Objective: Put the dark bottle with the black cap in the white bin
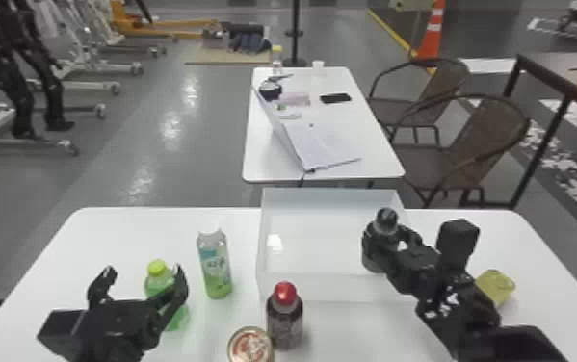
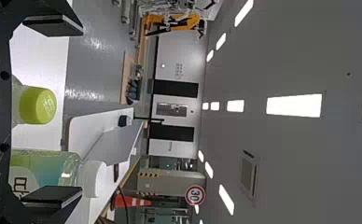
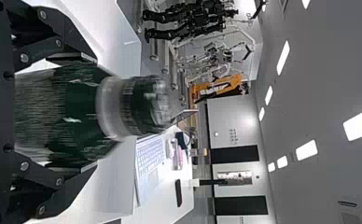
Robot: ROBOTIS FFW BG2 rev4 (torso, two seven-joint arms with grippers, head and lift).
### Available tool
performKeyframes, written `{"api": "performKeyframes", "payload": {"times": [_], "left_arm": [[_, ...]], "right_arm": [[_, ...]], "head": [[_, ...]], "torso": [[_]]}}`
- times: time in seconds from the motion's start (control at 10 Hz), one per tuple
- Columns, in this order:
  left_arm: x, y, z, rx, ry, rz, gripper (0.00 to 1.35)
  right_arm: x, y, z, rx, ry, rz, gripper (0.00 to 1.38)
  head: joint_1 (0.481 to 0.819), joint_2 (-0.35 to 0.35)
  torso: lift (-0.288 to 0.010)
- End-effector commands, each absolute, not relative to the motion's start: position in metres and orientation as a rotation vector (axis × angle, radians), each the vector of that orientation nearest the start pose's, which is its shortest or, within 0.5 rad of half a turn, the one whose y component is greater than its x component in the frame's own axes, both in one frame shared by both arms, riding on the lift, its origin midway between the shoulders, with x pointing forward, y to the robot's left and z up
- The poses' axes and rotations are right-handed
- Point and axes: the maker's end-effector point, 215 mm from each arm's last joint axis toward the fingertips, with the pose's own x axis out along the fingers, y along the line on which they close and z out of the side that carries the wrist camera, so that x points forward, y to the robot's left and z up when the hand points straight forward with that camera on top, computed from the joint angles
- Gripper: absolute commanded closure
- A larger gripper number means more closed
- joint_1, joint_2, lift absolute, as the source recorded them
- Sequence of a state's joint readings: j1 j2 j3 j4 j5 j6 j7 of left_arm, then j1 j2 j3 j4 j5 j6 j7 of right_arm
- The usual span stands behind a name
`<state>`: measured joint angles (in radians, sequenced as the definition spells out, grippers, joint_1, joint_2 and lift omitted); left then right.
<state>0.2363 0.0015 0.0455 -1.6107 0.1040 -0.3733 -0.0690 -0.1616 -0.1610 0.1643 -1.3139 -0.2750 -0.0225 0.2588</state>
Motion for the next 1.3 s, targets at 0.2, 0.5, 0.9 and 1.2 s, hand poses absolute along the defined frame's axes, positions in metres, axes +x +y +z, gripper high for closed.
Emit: {"api": "performKeyframes", "payload": {"times": [0.2,0.5,0.9,1.2], "left_arm": [[0.507,0.25,-0.337,-0.08,-0.183,0.005,0.1],[0.507,0.25,-0.334,-0.08,-0.189,0.005,0.1],[0.502,0.258,-0.337,-0.064,-0.188,0.017,0.1],[0.5,0.259,-0.34,-0.06,-0.18,0.016,0.1]], "right_arm": [[0.614,-0.159,-0.371,0.108,0.055,0.366,0.32],[0.555,-0.176,-0.314,0.083,-0.099,0.307,0.32],[0.486,-0.184,-0.332,0.097,-0.076,0.263,0.32],[0.455,-0.182,-0.352,0.121,-0.027,0.263,0.32]], "head": [[0.549,0.0],[0.549,0.0],[0.549,0.0],[0.549,0.0]], "torso": [[-0.1],[-0.1],[-0.1],[-0.1]]}}
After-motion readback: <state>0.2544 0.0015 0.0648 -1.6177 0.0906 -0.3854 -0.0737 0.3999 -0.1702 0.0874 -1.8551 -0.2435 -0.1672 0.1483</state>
